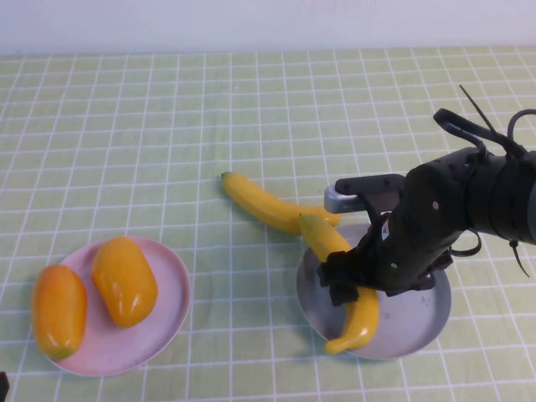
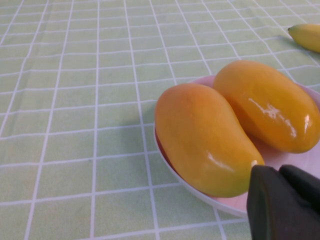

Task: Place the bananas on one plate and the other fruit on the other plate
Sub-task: Put another type of fruit in the right plate

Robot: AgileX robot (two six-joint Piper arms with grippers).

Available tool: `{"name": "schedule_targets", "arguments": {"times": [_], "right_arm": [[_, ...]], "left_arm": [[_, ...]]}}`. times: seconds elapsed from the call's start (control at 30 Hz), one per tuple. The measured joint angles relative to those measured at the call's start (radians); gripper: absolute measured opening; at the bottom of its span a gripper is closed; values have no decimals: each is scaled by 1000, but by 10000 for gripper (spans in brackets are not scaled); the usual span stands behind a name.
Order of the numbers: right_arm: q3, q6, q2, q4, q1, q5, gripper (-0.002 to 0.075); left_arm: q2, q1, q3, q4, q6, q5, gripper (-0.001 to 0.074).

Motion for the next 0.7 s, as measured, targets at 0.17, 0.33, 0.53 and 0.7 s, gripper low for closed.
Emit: {"name": "schedule_targets", "arguments": {"times": [0.17, 0.33, 0.53, 0.7], "right_arm": [[0, 0, -12, -10, -7, 34, 596], [-47, -54, -95, -47, -8, 72, 601], [-204, -373, -120, -56, -8, 44, 578], [-317, -662, -43, -24, -8, -41, 571]], "left_arm": [[0, 0, 0, 0, 0, 0, -4], [0, 0, 0, 0, 0, 0, -4], [0, 0, 0, 0, 0, 0, -4], [0, 0, 0, 0, 0, 0, -4]]}}
